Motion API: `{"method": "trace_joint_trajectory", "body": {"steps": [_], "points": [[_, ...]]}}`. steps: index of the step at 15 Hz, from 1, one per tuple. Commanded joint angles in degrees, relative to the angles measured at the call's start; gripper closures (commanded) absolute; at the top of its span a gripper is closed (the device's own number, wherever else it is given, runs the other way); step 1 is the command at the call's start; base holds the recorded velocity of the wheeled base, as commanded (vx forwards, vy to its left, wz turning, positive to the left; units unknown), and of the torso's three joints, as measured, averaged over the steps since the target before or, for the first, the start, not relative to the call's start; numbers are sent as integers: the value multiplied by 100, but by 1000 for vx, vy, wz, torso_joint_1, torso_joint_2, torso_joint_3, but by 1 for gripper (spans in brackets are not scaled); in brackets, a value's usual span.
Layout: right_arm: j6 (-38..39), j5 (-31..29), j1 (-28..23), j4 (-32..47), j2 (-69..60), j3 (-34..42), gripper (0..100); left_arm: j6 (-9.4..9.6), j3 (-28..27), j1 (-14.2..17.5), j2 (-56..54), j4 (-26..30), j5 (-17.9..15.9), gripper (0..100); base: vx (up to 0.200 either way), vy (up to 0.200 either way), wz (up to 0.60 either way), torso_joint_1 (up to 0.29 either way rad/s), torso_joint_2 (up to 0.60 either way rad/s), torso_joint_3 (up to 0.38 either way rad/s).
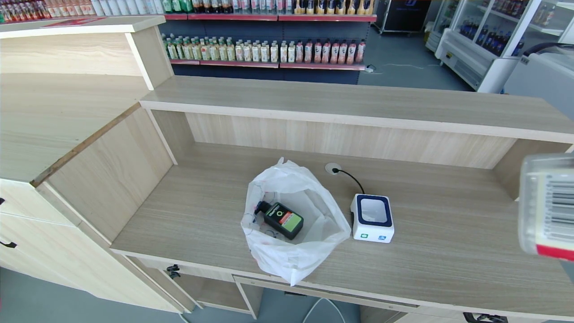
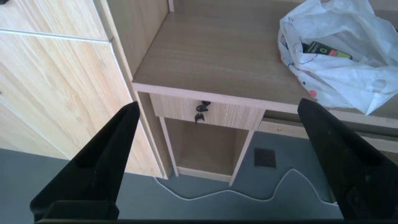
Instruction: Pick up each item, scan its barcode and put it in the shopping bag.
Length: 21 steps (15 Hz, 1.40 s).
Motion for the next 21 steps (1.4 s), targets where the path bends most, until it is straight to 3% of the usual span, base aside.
{"method": "trace_joint_trajectory", "body": {"steps": [1, 6, 21], "points": [[-25, -10, 490, -21, 750, -519, 100, 0, 0, 4, 0, -1, 1, 0, 0, 0, 0, 0, 0, 0], [19, -1, 1052, 120, 1145, -712, 100, 0, 0, 4, 0, -1, 1, 0, 0, 0, 0, 0, 0, 0], [-34, 245, 903, 331, 257, -167, 100, 0, 0, 4, 0, -1, 1, 0, 0, 0, 0, 0, 0, 0]]}}
